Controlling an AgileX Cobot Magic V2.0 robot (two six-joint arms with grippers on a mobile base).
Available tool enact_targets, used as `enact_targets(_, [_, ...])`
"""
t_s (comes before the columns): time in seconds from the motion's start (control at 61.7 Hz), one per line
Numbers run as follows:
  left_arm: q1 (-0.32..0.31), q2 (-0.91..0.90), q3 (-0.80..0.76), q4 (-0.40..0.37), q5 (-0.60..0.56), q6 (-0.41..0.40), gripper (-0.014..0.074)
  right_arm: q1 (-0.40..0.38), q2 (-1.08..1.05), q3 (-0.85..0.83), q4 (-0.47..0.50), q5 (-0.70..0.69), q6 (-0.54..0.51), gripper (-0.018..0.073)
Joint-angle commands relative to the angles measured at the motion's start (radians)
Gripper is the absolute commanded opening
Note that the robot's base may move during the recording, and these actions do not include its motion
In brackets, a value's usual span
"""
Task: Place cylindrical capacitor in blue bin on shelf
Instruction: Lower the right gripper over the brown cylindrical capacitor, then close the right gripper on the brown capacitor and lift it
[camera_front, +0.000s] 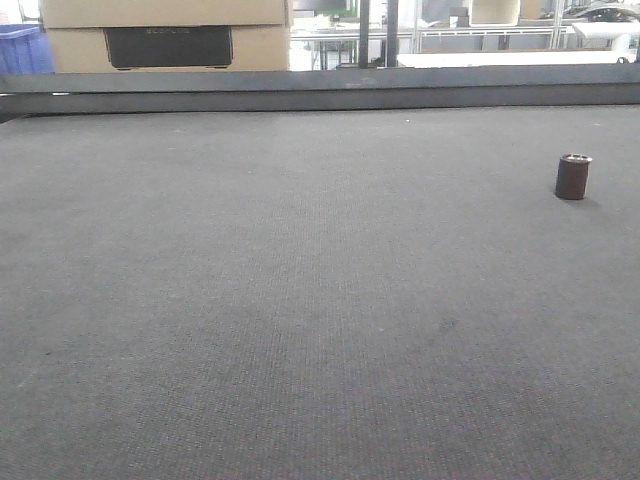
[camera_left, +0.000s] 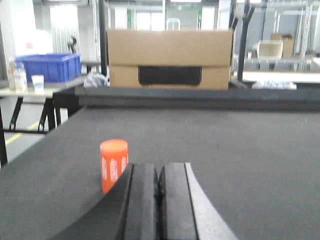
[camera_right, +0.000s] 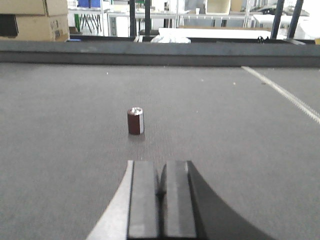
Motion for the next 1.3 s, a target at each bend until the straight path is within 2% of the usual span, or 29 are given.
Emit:
enact_targets(0.0, [0.004, -0.005, -0.001, -0.009, -0.085, -0.003, -0.0111, 0.002, -0.003, 0.001, -0.010, -0.114, -0.002, -0.0157])
enact_targets(0.097, [0.004, -0.005, -0.017, -0.009, -0.091, -0.003, -0.0111, 0.002, -0.003, -0.038, 0.008, -0.159, -0.002, -0.0157])
enact_targets(0.195, [0.004, -0.005, -0.106, -0.009, -0.035, -0.003, -0.0111, 0.002, -0.003, -0.173, 0.009, -0.111, -0.002, -0.0157])
enact_targets(0.243, [0.004, -0.005, -0.169, -0.009, 0.029, -0.003, -0.0111, 0.002, -0.003, -0.255, 0.009, -0.073, -0.002, -0.0157])
enact_targets(0.357, [0.004, 0.037, -0.360, -0.009, 0.287, -0.003, -0.0111, 0.002, 0.043, -0.446, 0.011, 0.037, -0.002, -0.0157])
enact_targets(0.422, [0.004, 0.082, -0.439, -0.009, 0.371, -0.003, -0.0111, 0.002, 0.108, -0.543, 0.011, 0.089, -0.002, -0.0157])
enact_targets(0.47, [0.004, 0.113, -0.479, -0.009, 0.388, -0.003, -0.0103, 0.002, 0.160, -0.592, 0.011, 0.104, -0.002, -0.0157])
enact_targets(0.551, [0.004, 0.173, -0.533, -0.009, 0.384, -0.003, -0.0040, 0.002, 0.244, -0.667, 0.011, 0.115, -0.002, -0.0157])
enact_targets(0.649, [0.004, 0.233, -0.567, -0.009, 0.384, -0.003, 0.0104, 0.002, 0.344, -0.729, 0.011, 0.122, -0.002, -0.0144])
enact_targets(0.697, [0.004, 0.262, -0.577, -0.009, 0.384, -0.003, 0.0192, 0.002, 0.390, -0.744, 0.011, 0.122, -0.002, -0.0083])
enact_targets(0.746, [0.004, 0.292, -0.582, -0.017, 0.384, -0.003, 0.0274, 0.002, 0.432, -0.748, 0.011, 0.117, -0.002, 0.0025])
enact_targets(0.811, [0.004, 0.320, -0.582, -0.041, 0.376, -0.003, 0.0364, 0.002, 0.481, -0.748, 0.011, 0.115, -0.002, 0.0221])
enact_targets(0.892, [0.004, 0.351, -0.582, -0.060, 0.376, -0.003, 0.0421, 0.002, 0.544, -0.748, 0.011, 0.121, -0.002, 0.0473])
enact_targets(0.941, [0.004, 0.368, -0.582, -0.063, 0.376, -0.003, 0.0436, 0.002, 0.573, -0.748, 0.011, 0.126, -0.002, 0.0568])
enact_targets(1.168, [-0.045, 0.405, -0.582, -0.064, 0.385, -0.003, 0.0554, 0.002, 0.719, -0.726, 0.011, 0.133, -0.002, 0.0570])
enact_targets(1.281, [-0.057, 0.419, -0.582, -0.064, 0.385, -0.003, 0.0603, 0.014, 0.800, -0.643, 0.011, 0.072, -0.002, 0.0570])
